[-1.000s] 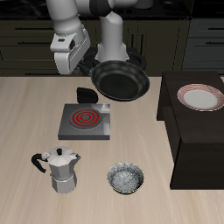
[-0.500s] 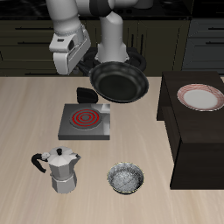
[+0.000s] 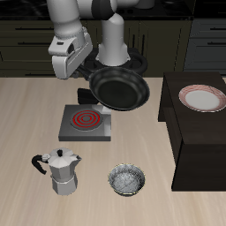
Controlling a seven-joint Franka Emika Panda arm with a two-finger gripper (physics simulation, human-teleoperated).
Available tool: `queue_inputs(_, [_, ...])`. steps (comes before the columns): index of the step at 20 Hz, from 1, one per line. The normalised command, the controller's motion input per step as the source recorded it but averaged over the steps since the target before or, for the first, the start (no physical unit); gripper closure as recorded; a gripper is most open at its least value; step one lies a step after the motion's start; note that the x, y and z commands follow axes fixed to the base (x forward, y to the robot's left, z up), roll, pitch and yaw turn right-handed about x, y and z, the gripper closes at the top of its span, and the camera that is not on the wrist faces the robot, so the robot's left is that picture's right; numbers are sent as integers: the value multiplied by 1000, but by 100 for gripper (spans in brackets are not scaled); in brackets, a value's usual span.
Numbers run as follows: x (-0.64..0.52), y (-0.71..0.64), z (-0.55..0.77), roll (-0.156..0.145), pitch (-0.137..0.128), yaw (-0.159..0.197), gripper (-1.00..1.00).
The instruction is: Place the frypan on the top layer of the shelf
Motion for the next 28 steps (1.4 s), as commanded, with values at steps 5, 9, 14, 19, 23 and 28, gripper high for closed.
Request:
queue_inputs(5, [278, 46, 6, -14, 1, 7, 100])
queue_inputs(9, [203, 62, 0, -15, -5, 8, 100])
queue_inputs(14, [221, 130, 64, -5, -18, 12, 100])
queue_inputs(19, [204, 85, 99, -7, -14, -28, 100])
queue_inputs(23, [232, 137, 34, 7, 1, 23, 100])
queue_inputs(28, [189, 81, 7, -6, 9, 10, 100])
